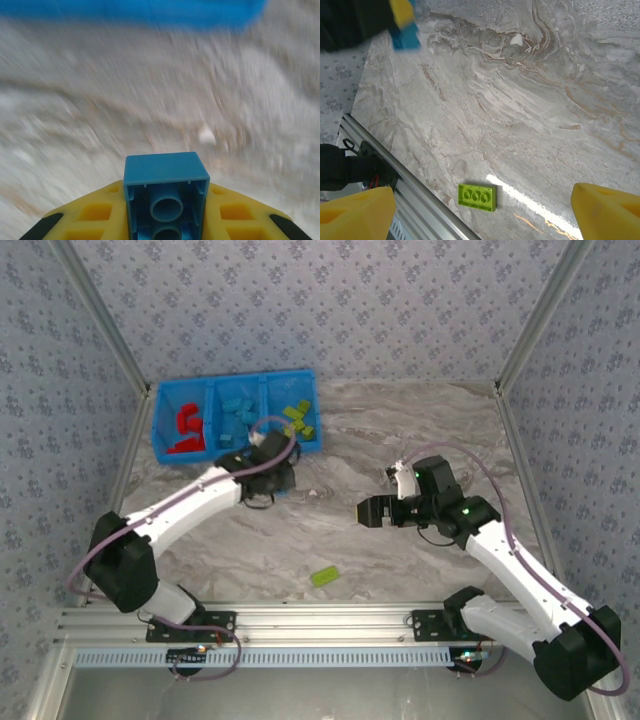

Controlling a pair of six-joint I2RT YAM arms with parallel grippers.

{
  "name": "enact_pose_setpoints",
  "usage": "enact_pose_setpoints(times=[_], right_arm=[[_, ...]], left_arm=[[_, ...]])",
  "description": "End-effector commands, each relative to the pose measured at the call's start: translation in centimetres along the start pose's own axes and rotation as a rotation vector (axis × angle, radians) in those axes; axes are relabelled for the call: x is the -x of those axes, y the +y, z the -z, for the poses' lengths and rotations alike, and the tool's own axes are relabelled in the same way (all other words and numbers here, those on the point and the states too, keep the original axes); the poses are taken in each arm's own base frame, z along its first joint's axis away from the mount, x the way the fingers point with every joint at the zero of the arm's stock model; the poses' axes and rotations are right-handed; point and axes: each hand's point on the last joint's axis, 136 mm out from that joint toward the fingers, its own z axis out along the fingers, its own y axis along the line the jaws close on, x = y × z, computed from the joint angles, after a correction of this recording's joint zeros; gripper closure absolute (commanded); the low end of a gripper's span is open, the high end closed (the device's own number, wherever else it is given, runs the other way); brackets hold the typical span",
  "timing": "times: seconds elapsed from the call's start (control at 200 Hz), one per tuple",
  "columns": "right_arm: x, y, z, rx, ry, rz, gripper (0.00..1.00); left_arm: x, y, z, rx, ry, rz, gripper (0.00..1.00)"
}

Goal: Sort the legos into containers by color

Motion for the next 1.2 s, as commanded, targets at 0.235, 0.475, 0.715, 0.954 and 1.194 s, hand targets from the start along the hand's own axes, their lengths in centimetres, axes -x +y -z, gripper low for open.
enact_pose_setpoints(times=[0.235, 0.475, 0.715, 0.954, 1.194], right_arm=[[0.4, 0.0, 0.5, -0.006, -0.066, -0.048, 0.10], [-0.3, -0.5, 1.9, -0.042, -0.115, -0.060, 0.10], [-0.2, -0.6, 1.6, -0.035, -0.124, -0.070, 0.10], [0.3, -0.8, 0.9, -0.046, -0.111, -0.066, 0.10], [0.2, -1.4, 0.0, -0.065, -0.071, -0.050, 0.09]], left_arm=[[15.0, 8.0, -8.0, 0.208, -0.143, 0.025, 0.78], [19.0, 8.1, -13.0, 0.126, -0.143, 0.006, 0.62], [19.7, 7.8, -11.1, 0.103, -0.179, -0.012, 0.46], [18.2, 5.2, -3.6, -0.026, -0.286, -0.052, 0.51], [8.1, -1.5, 4.4, -0.312, -0.297, -0.454, 0.52]])
